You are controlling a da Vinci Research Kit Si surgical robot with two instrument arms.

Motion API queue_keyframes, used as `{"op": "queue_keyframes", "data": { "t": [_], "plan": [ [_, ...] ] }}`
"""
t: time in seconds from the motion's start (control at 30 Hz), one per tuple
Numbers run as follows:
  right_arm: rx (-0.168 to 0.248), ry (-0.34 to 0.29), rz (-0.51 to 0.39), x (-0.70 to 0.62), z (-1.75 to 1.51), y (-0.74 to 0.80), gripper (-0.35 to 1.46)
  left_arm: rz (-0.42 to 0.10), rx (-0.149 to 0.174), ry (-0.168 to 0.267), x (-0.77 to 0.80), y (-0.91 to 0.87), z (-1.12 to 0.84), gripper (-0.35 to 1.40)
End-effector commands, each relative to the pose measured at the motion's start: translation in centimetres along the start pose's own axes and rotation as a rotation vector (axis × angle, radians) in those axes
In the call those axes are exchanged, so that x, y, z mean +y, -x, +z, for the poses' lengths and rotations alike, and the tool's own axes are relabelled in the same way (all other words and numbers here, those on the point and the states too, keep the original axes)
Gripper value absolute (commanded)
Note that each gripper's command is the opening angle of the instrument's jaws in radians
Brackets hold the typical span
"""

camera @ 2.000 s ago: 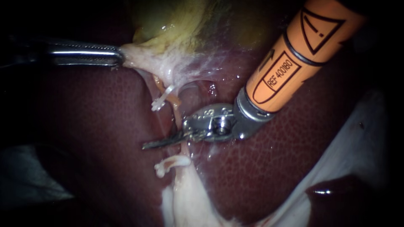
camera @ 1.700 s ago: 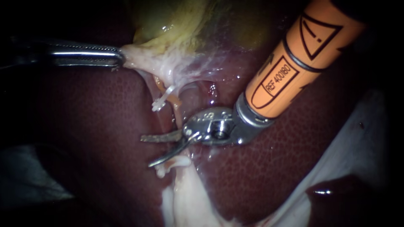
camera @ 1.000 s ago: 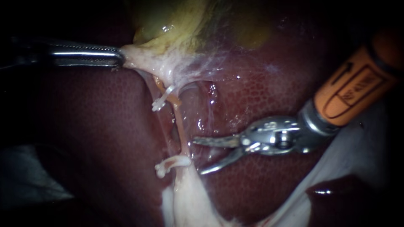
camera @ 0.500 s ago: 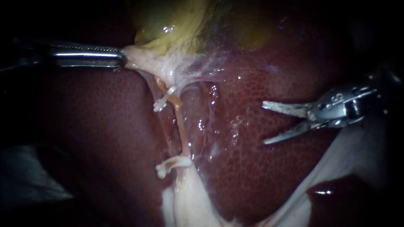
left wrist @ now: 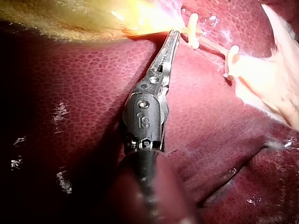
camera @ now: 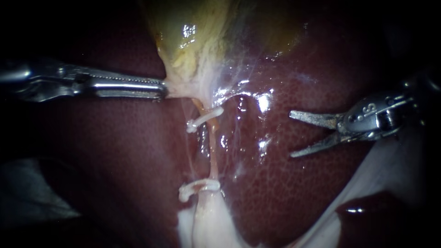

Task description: Go back from the cut left tube

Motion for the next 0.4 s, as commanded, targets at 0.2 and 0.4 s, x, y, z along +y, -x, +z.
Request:
{"op": "queue_keyframes", "data": {
  "t": [0.2, 0.4],
  "plan": [
    [0.002, -0.006, 0.000, 0.00, 0.00, 0.00, 1.45, 0.000, -0.002, 0.003, 0.00, -0.01, -0.01, -0.35],
    [0.011, -0.024, -0.001, -0.03, 0.08, -0.02, 1.45, -0.002, -0.003, 0.008, -0.01, -0.04, -0.10, -0.35]
  ]
}}
